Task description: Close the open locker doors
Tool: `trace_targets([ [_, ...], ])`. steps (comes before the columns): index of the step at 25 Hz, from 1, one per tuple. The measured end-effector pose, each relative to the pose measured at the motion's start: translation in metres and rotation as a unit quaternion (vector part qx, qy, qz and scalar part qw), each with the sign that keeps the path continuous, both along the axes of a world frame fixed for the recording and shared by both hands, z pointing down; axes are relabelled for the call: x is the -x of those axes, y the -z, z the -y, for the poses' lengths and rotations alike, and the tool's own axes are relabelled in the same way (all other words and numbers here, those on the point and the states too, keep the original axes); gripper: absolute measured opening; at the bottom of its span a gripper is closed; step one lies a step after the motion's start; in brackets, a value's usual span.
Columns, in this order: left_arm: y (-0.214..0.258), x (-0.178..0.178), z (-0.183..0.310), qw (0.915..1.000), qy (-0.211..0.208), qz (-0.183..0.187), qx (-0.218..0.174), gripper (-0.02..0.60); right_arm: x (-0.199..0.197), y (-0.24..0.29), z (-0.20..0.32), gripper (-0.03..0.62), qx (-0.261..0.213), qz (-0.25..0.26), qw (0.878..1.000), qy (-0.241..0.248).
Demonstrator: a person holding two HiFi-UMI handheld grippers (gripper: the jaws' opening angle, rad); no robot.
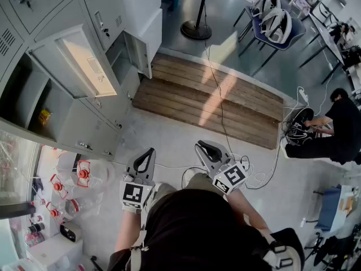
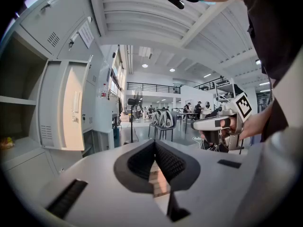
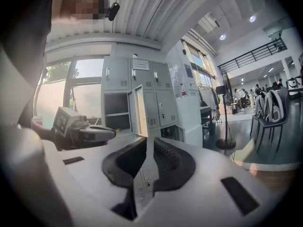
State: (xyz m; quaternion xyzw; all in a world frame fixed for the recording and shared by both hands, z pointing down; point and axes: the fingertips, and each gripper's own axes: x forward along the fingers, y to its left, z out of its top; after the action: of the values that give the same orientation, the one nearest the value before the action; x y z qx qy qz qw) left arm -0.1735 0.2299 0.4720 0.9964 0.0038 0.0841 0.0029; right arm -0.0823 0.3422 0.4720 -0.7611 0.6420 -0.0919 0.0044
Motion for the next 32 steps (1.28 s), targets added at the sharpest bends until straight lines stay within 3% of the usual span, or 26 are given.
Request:
trace_targets([
  [10, -0.017, 0.015, 0.026, 0.9998, -0.017, -0.002, -0.006, 0.009, 0.018, -0.011, 0.022, 0.060, 0.008, 0.009, 1.000, -0.022],
  [18, -0.033, -0.003, 0.050, 0.9997, -0.018, 0.019, 0.005, 0.009, -0.013, -0.025, 0.041, 0.060, 0.016, 0.029, 0.998, -0.050],
  [24, -0.037, -0.066, 0.065, 0.9994, -0.018, 0.030, -0.006, 0.009, -0.079, -0.032, 0.060, 0.060, 0.003, 0.035, 0.998, -0.047],
  [32, -0.025, -0.214, 0.091, 0.9990, -0.008, 0.031, -0.032, 0.009, -0.229, -0.031, 0.077, 0.060, -0.013, 0.061, 0.997, -0.040],
])
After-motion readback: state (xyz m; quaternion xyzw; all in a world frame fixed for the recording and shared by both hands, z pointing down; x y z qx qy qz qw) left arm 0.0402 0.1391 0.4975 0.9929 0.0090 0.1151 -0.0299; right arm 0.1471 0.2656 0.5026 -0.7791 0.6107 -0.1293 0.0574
